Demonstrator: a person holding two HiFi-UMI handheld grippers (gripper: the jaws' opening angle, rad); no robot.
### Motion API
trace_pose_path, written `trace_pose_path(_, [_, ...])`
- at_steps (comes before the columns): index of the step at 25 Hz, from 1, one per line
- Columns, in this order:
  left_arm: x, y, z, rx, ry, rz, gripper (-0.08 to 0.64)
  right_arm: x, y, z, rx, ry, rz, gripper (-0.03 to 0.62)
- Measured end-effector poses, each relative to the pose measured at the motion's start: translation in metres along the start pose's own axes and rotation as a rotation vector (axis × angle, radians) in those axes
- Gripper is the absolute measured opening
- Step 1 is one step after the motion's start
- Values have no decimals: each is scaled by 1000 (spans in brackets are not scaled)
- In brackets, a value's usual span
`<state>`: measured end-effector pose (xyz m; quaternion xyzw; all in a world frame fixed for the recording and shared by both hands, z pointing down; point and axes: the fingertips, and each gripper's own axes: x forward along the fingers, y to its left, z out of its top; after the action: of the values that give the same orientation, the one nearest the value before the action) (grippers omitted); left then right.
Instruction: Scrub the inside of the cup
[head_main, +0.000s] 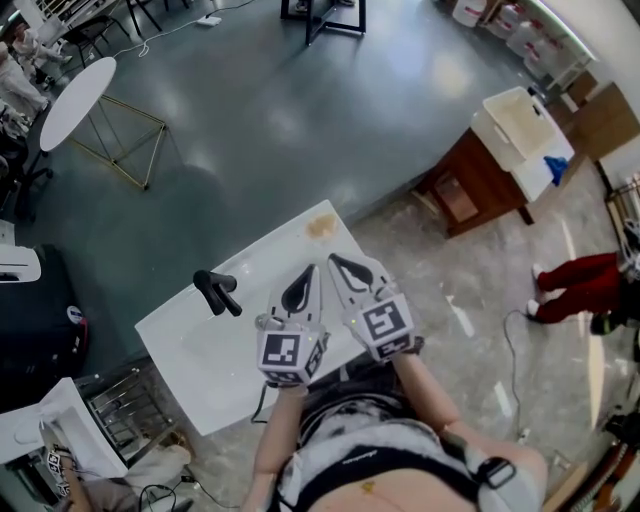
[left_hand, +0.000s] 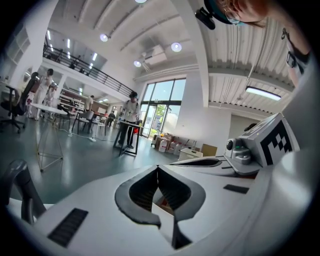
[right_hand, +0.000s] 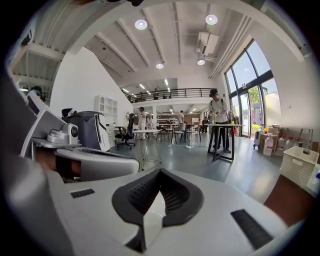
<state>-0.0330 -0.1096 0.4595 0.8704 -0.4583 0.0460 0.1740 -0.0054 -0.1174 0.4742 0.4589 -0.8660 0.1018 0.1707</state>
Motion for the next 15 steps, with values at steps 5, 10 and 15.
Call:
trace_pose_path(5, [13,9,-15,-18,42,20,-4,19,-9,-16,10,37,22,3])
trace_pose_path(10, [21,16,-28,-49,60,34,-5,35,-16,-33,30,68,32,3])
trace_pose_path(15, [28,20,-39,-52,103,30,-5,48,-23,-54,54,103,37,3])
